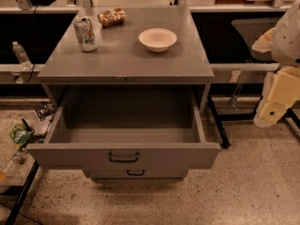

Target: Place 7up can into top drawer

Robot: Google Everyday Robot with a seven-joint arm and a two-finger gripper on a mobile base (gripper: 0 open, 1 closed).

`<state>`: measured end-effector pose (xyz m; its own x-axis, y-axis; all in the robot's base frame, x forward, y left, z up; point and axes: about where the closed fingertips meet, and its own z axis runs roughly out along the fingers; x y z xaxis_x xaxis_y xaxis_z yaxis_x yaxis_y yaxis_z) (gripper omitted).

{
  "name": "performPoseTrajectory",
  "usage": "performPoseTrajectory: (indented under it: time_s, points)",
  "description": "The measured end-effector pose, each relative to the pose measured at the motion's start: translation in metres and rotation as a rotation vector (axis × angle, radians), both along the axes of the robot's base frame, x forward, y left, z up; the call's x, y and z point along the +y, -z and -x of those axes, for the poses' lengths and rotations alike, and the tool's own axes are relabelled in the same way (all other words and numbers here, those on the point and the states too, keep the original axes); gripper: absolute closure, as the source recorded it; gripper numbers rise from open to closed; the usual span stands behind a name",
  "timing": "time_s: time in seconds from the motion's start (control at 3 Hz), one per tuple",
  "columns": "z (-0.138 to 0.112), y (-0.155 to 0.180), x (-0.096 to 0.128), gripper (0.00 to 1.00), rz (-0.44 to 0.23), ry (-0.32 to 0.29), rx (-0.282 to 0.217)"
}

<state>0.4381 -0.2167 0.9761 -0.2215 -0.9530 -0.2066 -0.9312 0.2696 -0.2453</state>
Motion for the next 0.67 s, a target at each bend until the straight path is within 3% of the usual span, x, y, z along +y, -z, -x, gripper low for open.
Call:
performPoseTrajectory:
  time_s: [0.33,0.67]
  points:
    - [0.000,0.000,0.000,0.00,0.000,0.000,0.000]
    - [-0.024,-0.002,0.017,0.00,-0.076,0.003,-0.046]
